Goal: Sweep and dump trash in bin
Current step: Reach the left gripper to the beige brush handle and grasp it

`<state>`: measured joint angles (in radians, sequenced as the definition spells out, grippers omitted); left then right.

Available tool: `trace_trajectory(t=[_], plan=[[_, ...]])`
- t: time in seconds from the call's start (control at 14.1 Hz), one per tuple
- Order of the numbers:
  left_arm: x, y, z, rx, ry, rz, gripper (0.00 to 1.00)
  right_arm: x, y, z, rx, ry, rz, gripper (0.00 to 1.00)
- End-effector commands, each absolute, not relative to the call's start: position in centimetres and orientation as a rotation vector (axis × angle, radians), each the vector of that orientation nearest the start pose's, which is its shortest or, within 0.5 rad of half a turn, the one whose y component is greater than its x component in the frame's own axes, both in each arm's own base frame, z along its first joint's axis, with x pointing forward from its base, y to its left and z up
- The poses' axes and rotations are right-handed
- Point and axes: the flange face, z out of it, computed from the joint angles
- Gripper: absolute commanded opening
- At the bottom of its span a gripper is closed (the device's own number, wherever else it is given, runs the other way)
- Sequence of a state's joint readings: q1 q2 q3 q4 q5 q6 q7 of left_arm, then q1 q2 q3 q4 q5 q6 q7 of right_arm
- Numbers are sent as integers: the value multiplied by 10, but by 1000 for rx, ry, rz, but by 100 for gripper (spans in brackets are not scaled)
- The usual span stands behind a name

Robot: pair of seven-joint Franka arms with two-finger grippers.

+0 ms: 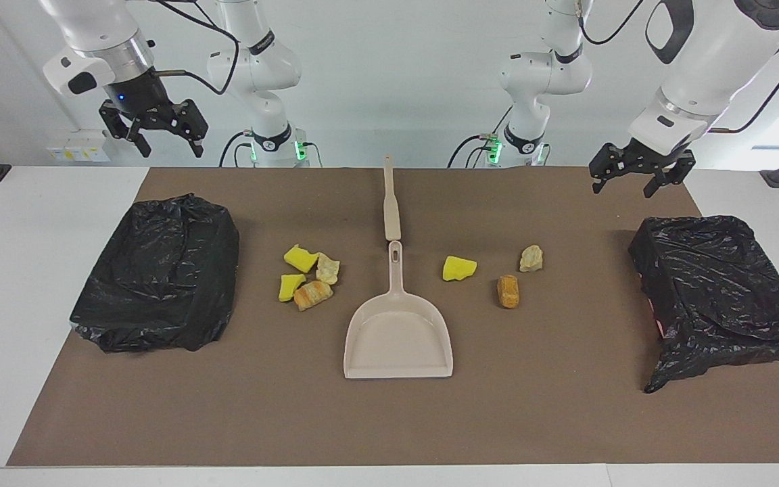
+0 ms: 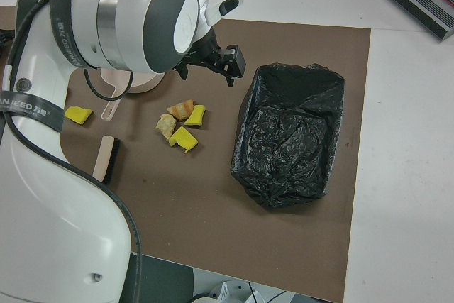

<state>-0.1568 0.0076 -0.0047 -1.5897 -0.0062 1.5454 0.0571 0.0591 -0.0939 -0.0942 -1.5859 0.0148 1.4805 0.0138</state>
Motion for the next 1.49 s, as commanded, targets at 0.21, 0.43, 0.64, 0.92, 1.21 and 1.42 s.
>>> trace_trajectory(t=[0.21, 0.43, 0.64, 0.92, 1.21, 1.42], plan=[[495, -192, 568, -3121, 333, 26, 100, 510, -19, 659, -3108, 36, 81, 100], [468, -250, 546, -3143, 348, 47, 100, 510, -18, 659, -3107, 35, 80, 100], [433, -308, 520, -3147, 337, 40, 100, 510, -19, 659, -3108, 36, 80, 100], [369, -383, 447, -3106, 342, 105, 100, 510, -19, 659, -3108, 36, 80, 100], [313, -427, 394, -3148, 318, 27, 100, 510, -19, 659, -3108, 36, 80, 100], [280, -444, 376, -3153, 324, 55, 100, 510, -19, 659, -3108, 36, 80, 100]])
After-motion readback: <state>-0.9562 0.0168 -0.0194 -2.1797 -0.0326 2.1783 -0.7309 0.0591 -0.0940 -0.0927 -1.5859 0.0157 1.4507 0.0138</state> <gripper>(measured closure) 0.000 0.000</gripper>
